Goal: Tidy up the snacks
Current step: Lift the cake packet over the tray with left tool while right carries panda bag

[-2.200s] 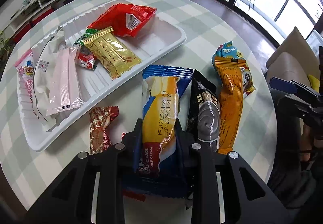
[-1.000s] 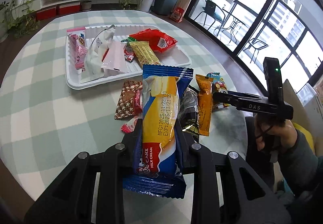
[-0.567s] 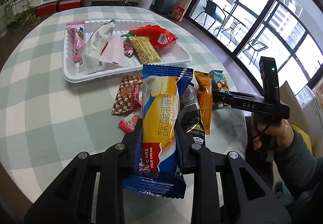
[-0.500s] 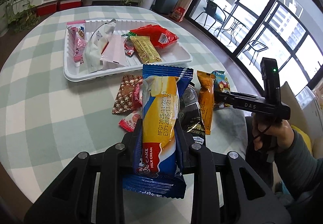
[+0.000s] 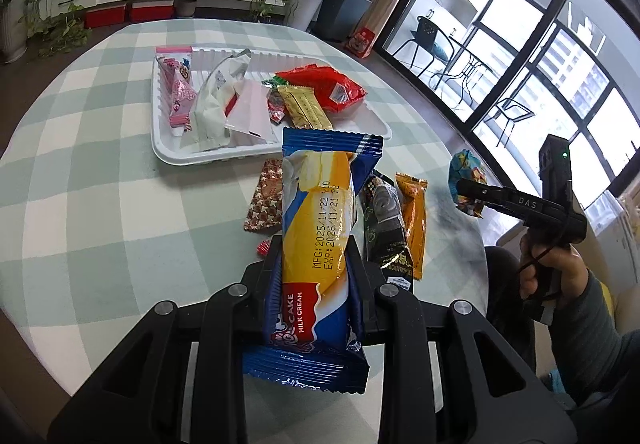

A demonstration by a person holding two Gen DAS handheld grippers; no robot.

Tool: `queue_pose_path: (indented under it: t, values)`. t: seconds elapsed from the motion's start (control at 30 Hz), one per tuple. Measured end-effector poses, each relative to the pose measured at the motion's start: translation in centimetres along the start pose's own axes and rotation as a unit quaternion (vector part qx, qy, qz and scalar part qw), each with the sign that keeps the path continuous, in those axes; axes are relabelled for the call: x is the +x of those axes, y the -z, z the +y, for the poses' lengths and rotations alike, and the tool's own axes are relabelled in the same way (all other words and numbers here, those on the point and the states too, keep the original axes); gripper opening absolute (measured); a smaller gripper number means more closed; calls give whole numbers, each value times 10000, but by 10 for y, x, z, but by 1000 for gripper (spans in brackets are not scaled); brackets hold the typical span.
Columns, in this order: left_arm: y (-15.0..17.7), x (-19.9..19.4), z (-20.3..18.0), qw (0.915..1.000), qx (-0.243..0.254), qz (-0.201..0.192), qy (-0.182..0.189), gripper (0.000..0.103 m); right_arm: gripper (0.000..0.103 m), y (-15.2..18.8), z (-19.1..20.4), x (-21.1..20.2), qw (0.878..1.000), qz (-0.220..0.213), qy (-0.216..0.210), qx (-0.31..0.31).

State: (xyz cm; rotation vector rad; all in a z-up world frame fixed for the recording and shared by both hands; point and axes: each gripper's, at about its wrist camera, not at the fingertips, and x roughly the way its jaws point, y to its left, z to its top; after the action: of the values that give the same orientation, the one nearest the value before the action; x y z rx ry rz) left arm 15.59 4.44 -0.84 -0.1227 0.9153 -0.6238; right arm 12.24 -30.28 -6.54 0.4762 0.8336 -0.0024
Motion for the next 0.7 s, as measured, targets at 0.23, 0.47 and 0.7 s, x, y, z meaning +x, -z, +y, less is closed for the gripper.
queue_pose_path:
  t: [0.23, 0.47, 0.7]
  values:
    - [-36, -30, 19, 9988, -60, -442, -185, 25, 50, -42, -4, -33, 9987, -473, -151, 102]
    - [-105, -36, 20, 9968, 101, -768, -198, 25, 50, -98, 73, -51, 9907, -928, -665, -742]
    - [-150, 13, 20, 9970, 77, -706, -292, 25, 50, -131, 149, 4, 9830, -646, -1078, -1335]
